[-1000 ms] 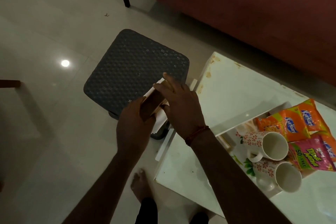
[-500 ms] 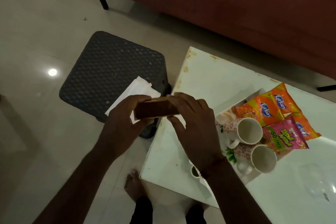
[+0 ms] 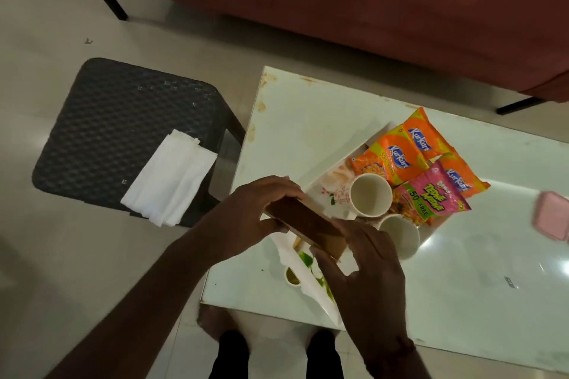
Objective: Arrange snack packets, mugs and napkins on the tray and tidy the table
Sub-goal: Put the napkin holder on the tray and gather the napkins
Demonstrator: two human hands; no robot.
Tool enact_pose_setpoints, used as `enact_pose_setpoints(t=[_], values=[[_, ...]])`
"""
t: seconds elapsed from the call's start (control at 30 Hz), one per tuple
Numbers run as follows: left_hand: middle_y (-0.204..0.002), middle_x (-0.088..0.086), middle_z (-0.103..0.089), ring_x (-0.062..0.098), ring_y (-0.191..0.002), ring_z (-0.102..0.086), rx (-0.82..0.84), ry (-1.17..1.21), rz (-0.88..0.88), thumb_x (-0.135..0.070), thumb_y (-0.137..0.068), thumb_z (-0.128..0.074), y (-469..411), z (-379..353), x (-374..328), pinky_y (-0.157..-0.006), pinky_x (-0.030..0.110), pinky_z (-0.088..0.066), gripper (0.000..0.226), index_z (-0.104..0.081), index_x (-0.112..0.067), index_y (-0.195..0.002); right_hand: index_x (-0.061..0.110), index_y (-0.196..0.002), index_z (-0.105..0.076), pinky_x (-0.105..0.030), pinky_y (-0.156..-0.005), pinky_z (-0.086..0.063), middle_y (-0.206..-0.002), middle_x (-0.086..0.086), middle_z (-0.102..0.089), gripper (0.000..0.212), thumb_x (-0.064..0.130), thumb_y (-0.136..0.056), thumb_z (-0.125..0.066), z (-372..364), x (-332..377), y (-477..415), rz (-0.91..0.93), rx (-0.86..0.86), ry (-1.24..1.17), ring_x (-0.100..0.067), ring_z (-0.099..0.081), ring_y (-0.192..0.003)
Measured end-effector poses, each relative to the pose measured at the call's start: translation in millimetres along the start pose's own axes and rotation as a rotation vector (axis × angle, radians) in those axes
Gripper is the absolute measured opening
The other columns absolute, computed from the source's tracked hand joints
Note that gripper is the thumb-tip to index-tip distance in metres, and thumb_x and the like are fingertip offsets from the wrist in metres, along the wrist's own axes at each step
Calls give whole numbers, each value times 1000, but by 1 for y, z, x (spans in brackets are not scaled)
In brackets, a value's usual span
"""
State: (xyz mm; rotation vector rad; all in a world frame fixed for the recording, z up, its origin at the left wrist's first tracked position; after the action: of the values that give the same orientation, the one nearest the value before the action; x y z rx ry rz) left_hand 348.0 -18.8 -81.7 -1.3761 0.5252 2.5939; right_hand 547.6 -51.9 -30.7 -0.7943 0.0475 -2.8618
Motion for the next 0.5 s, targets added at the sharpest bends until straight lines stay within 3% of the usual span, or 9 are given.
enact_pose_setpoints(t=[0.1, 0.37, 0.5], values=[[-137, -16, -56, -3, -128, -46, 72, -11, -14, -21, -78, -77, -12, -12, -6, -99, -1, -29, 57, -54, -34, -128, 13, -108, -72, -38, -69, -60, -104, -1, -71, 47, 27, -67, -88, 0, -19, 13, -52, -37, -40, -20, -65, -95], [-138, -15, -56, 3, -129, -47, 252, -97, 2, -17, -80, -76, -34, -43, -9, -111, 31, -40, 59, -55, -34, -132, 18, -108, -70, -31, -64, -57, -96, 5, -70, 46, 38, -69, -84, -16, -54, 42, -219, -7, -59, -15, -65, -80], [-136, -14, -58, 7, -129, -49, 286, -110, 43, -10, -81, -74, -39, -59, -4, -111, 33, -40, 56, -58, -35, -129, 19, -108, -69, -18, -65, -47, -92, 8, -69, 47, 40, -68, -84, -27, -64, 53, -285, 10, -51, -10, -63, -73]])
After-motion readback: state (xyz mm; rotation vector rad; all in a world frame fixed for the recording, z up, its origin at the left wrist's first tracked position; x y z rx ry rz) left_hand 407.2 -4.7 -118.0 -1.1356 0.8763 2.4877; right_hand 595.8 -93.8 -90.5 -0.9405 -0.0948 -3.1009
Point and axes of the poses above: each hand's wrist, its own y-axis away from the middle knuckle, its own z-axis out of the back of the hand, x = y × z, the point moved 3 cm from there along -y, towards the middle knuckle
